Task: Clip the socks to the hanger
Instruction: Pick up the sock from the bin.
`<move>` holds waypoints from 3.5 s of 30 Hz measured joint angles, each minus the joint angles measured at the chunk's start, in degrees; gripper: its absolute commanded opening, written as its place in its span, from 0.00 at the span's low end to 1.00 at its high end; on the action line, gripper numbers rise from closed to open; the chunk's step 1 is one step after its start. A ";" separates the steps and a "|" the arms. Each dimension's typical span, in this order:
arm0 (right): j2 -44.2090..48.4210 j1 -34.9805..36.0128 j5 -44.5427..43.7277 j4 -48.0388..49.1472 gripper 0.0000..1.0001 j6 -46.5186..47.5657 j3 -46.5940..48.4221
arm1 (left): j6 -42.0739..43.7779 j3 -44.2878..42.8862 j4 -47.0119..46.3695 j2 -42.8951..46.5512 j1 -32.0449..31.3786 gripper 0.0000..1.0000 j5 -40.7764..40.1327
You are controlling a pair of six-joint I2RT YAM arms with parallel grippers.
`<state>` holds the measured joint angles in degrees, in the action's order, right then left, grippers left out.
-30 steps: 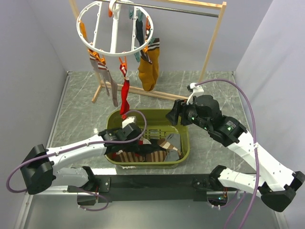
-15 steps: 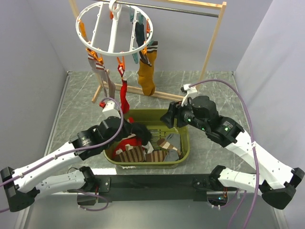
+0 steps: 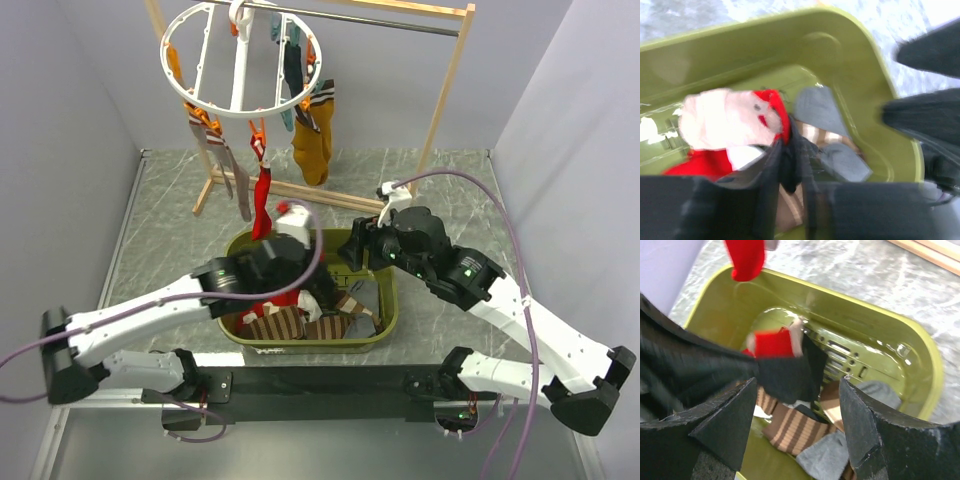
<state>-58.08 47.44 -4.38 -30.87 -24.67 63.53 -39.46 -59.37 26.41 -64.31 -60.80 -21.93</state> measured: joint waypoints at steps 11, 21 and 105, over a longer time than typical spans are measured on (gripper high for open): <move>5.70 0.00 -4.48 -5.51 0.75 -1.46 -0.96 | -3.56 -4.17 5.55 -4.61 -3.48 0.93 -3.28; 2.49 0.00 -1.60 -7.37 0.75 -0.24 -1.01 | -9.25 -0.76 11.15 -4.92 1.86 0.91 -0.17; 0.46 -0.07 0.68 2.23 0.73 3.34 -1.70 | -4.31 -3.93 9.70 1.66 7.28 0.00 6.03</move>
<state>-57.63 47.37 -3.70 -28.64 -21.32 61.82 -43.77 -63.31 36.12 -62.65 -53.52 -15.90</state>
